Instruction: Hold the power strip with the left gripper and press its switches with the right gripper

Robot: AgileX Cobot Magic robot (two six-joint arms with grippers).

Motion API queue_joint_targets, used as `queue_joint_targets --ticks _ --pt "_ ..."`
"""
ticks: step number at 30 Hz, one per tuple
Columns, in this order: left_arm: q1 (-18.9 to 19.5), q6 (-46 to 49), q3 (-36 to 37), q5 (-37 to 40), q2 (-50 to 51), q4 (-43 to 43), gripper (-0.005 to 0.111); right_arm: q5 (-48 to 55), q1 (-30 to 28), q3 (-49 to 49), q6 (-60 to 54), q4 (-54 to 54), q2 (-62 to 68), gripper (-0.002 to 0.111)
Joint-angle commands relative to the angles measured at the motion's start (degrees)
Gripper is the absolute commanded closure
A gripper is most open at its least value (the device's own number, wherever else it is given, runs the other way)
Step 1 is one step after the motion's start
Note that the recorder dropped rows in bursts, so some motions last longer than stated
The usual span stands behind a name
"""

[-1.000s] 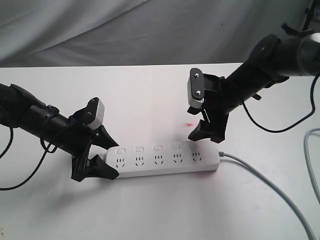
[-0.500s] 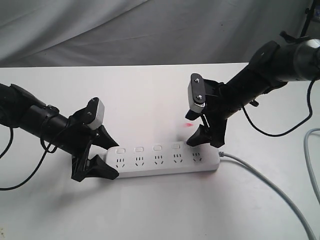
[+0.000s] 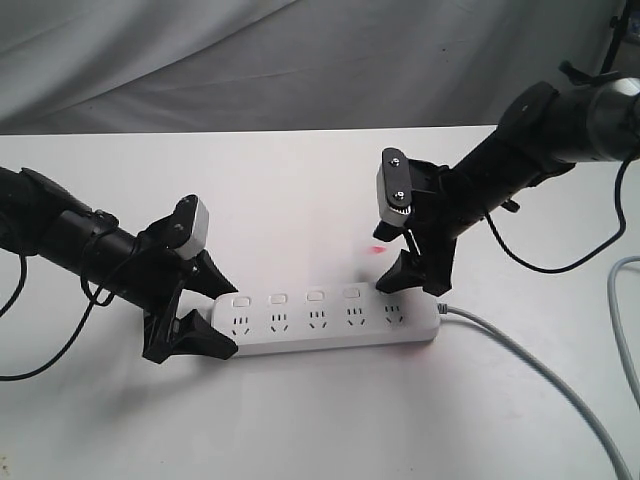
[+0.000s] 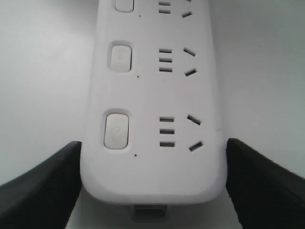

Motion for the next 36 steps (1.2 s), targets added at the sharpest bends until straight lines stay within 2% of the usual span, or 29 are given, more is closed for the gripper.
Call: queue_joint_targets --ticks 1,5,23,31,36 --pt "-0.36 0.11 0.16 -0.36 -0.13 -0.08 0.107 -7.60 0.78 2.98 -1.11 -3.04 0.36 0.038" --pt "-0.36 0.11 0.16 -0.36 -0.13 -0.08 0.107 -9.58 0.91 3.73 -1.67 -3.04 0.36 0.038" --pt "-0.36 0.11 0.16 -0.36 -0.13 -0.08 0.107 -5.45 0.79 3.96 -0.78 -6.47 0.36 0.038" --pt "-0.36 0.11 0.16 -0.36 -0.13 -0.08 0.107 -5.27 0.90 3.85 -1.85 -0.03 -2.60 0.038" --pt "-0.36 0.11 0.16 -0.36 -0.13 -0.08 0.107 -3.19 0.90 3.85 -1.85 0.36 -4.45 0.038"
